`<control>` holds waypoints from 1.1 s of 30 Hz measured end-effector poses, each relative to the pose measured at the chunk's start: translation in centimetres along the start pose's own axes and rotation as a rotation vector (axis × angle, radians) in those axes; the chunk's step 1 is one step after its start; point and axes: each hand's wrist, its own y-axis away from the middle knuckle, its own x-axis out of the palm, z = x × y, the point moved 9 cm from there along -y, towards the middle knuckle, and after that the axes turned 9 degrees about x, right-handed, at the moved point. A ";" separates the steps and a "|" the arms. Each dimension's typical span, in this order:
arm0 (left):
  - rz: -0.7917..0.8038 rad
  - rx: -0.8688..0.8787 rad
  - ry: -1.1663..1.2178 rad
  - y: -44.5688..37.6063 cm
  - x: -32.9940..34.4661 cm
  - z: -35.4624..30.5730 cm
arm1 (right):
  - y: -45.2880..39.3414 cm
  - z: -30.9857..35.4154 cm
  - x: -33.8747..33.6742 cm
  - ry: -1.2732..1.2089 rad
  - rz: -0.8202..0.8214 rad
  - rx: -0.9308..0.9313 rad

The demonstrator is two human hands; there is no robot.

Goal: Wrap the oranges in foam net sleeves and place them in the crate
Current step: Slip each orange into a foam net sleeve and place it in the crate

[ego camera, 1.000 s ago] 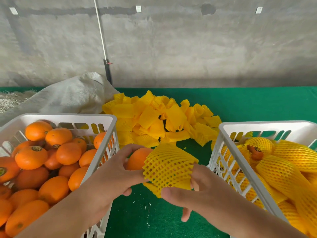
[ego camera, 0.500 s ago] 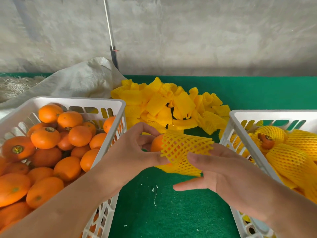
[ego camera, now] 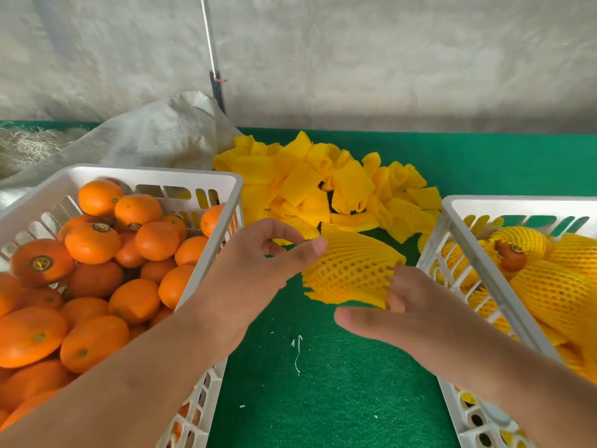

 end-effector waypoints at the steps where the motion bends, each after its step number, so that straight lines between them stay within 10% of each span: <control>1: 0.025 -0.037 0.019 0.1 0.2 0.3 | 0.1 0.3 0.2 0.024 -0.011 -0.002; 33: 0.097 -0.078 0.181 0.2 1.4 1.1 | -0.1 -0.7 -2.0 -0.021 -0.206 -0.038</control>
